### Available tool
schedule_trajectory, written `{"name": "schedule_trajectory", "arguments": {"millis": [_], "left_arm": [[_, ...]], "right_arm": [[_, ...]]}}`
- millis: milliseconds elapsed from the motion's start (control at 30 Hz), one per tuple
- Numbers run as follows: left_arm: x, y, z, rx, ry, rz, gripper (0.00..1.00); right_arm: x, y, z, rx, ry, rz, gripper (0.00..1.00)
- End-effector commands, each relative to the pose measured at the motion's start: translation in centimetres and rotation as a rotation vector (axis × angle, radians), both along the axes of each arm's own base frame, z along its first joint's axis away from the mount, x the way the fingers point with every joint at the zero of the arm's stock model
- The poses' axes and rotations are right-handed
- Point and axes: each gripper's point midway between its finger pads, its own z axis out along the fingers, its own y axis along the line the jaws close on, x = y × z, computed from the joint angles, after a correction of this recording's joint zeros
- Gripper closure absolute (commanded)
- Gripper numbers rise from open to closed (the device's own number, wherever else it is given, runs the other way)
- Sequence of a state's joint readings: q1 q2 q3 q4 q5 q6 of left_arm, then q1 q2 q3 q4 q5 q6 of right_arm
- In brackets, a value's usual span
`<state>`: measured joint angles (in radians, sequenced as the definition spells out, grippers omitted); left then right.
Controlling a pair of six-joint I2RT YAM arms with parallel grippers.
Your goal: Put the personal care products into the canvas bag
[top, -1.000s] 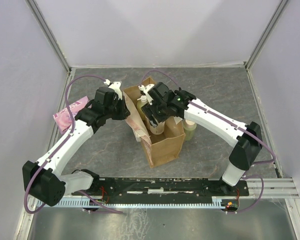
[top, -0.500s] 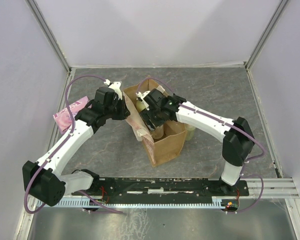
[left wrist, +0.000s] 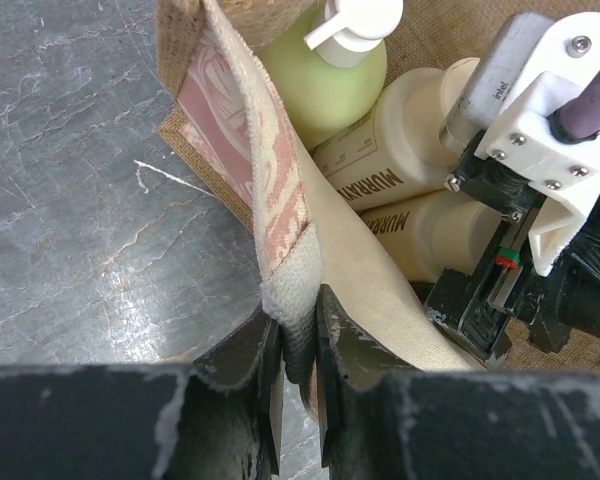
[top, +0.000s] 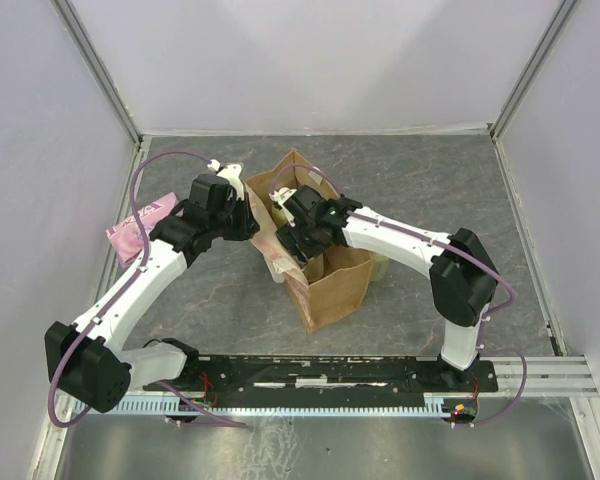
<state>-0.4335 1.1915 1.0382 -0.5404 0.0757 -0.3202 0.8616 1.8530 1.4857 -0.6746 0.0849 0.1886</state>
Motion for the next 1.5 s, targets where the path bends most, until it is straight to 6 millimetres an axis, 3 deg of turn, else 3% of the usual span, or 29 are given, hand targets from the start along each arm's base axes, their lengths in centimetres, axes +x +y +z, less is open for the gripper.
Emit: {"name": "schedule_trajectory", "arguments": {"millis": [0,133,367,633,767,833,1033,1133,1233,1467], "left_arm": [[-0.6,0.0,0.1,0.012,0.007,-0.026,0.81],[-0.6,0.0,0.0,0.013,0.012,-0.025,0.81],[-0.5,0.0,-0.1,0.015,0.009,-0.023,0.81],[0.0,-0.4,-0.2,0.014,0.011,-0.035,0.81],[0.2,-0.6,-0.2,0.012,0.009,-0.041,0.81],[0.4,-0.7,-0.3,0.011,0.01,-0.043,0.81],[0.6,-1.0,-0.5,0.015,0.016,-0.061,0.8],[0.7,-1.2,-0.6,0.015,0.019,-0.071,0.8],[0.9,-1.3,-0.5,0.012,0.017,-0.074,0.8],[1.1,-1.4,-0.5,0.021,0.015,-0.08,0.8]], "right_arm": [[2.7,1.6,2.2,0.09,-0.107,-0.014,0.68],[2.4,1.3,2.9,0.085,-0.107,-0.011,0.41],[2.1,0.6,7.1,0.078,-0.129,0.007,0.14],[1.2,0.2,14.8,0.152,-0.213,0.09,0.01],[0.3,-0.3,17.9,0.225,-0.228,0.096,0.0],[0.5,-1.2,19.2,0.249,-0.245,0.058,0.0],[3.5,-6.9,23.0,0.339,-0.329,-0.165,0.0],[5.0,-10.7,23.0,0.303,-0.362,-0.29,0.0],[5.8,-13.8,21.2,0.211,-0.345,-0.395,0.0],[5.1,-17.4,16.5,0.084,-0.186,-0.57,0.0]]}}
